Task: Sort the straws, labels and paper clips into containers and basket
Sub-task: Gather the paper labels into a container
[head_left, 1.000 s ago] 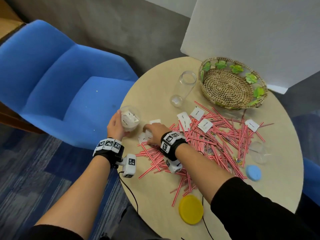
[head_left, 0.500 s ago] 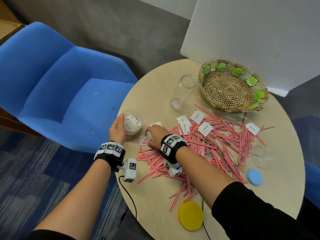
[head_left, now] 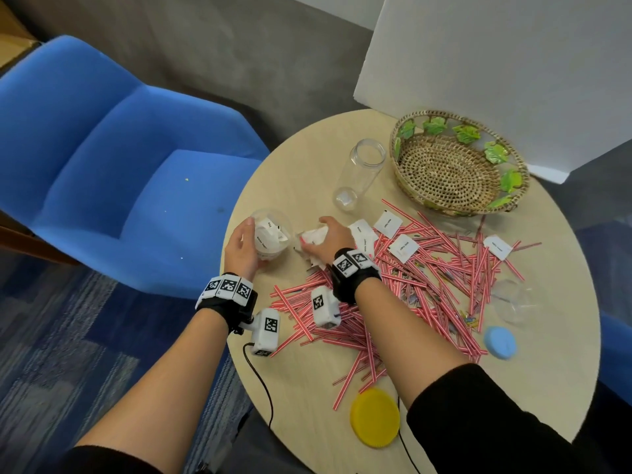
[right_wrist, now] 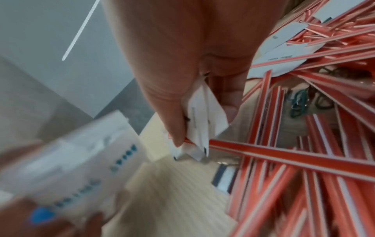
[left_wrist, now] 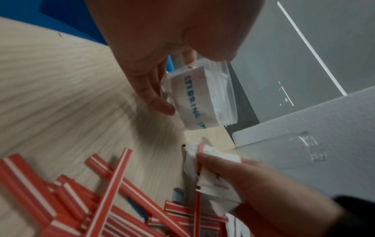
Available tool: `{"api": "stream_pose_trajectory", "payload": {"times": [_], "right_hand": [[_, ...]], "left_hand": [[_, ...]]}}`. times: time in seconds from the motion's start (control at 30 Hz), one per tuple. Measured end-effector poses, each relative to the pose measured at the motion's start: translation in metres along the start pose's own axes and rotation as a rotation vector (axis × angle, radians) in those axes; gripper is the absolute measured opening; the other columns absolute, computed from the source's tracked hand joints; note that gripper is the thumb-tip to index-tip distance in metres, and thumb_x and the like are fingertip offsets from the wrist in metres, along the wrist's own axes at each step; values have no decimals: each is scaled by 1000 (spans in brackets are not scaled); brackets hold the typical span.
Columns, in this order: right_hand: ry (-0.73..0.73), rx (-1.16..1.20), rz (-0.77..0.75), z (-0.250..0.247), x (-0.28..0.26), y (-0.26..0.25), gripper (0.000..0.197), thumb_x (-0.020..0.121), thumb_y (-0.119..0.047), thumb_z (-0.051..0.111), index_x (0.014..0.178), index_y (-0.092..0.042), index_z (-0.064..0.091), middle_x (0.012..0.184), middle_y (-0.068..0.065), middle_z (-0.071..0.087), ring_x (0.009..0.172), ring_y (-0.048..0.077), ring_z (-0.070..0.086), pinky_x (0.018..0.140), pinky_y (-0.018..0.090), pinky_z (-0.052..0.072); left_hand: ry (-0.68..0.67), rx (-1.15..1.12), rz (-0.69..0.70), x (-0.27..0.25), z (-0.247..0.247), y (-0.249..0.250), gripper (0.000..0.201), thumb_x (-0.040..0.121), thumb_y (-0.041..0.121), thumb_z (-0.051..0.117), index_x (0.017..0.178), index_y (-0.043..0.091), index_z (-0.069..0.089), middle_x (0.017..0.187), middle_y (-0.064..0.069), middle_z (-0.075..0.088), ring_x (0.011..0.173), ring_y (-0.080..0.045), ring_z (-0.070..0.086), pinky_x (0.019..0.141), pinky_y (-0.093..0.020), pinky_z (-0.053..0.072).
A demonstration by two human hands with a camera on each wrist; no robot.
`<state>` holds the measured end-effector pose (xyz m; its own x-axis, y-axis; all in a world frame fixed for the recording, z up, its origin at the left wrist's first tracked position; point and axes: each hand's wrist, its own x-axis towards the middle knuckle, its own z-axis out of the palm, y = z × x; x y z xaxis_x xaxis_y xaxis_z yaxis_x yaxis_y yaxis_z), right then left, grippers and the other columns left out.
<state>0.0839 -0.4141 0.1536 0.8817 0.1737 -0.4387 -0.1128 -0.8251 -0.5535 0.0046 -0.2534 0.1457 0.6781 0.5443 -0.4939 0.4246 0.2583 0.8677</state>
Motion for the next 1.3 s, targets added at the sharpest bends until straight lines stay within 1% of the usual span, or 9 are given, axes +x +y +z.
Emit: {"api": "stream_pose_trajectory", "payload": {"times": [0.13,0.3,0.5,0.67,0.83,0.93,1.0,1.17,1.3], "right_hand": [[-2,-105,60,14,5,-3,60,73,-34,83,124,-16,58,118,11,62,106,28,62,76,27,46],[43,-183,76,20,7,-7,60,73,-35,85,122,-9,63,131,11,44,105,31,60,85,33,50],[44,-161,82,16,4,-5,57,76,-32,83,126,-14,64,128,10,63,116,29,60,93,33,49],[-4,-134,97,6,-3,-5,42,67,-34,83,103,-17,71,100,6,71,93,25,68,76,29,56],[28,5,72,2,-4,3,43,59,-45,88,85,-20,65,94,5,67,84,20,60,68,25,45],[56,95,17,-7,-12,10,48,66,-47,87,75,-6,62,75,9,59,72,22,53,64,30,41],[77,109,0,-15,-18,16,55,69,-46,85,85,4,68,81,19,64,80,31,59,73,35,46],[-22,18,38,-32,-30,30,39,84,-37,74,96,-1,70,92,12,67,91,25,61,70,30,44],[-97,-83,14,-41,-48,31,42,98,-30,58,129,-2,61,133,16,60,122,27,57,99,30,43]], "left_hand": [[-24,-3,25,-6,1,-3,38,101,50,48,127,26,62,117,11,59,116,-17,56,98,-55,52],[-9,-8,14,-9,-5,-2,27,103,45,46,121,30,61,112,18,60,117,-18,56,102,-54,49],[5,-3,-11,-14,-7,-4,26,104,43,46,121,30,60,112,13,59,113,-17,56,100,-53,51],[13,-18,-24,-24,-6,2,25,106,38,44,122,25,58,103,16,57,101,-15,56,83,-46,58],[11,-40,-40,-28,-9,2,23,105,39,44,119,27,57,100,16,58,91,-9,58,73,-39,58],[12,-40,-47,-32,-8,2,28,105,41,44,123,26,58,107,7,60,97,-17,59,77,-43,58],[10,-40,-54,-36,-6,2,33,104,42,44,128,24,58,111,3,59,102,-22,59,78,-44,59],[-31,-37,-45,-48,4,0,40,105,43,44,135,20,56,112,6,57,94,-14,58,73,-42,60],[-80,-32,-58,-62,13,2,42,104,43,44,137,20,55,112,4,55,89,-9,58,74,-42,61]]}}
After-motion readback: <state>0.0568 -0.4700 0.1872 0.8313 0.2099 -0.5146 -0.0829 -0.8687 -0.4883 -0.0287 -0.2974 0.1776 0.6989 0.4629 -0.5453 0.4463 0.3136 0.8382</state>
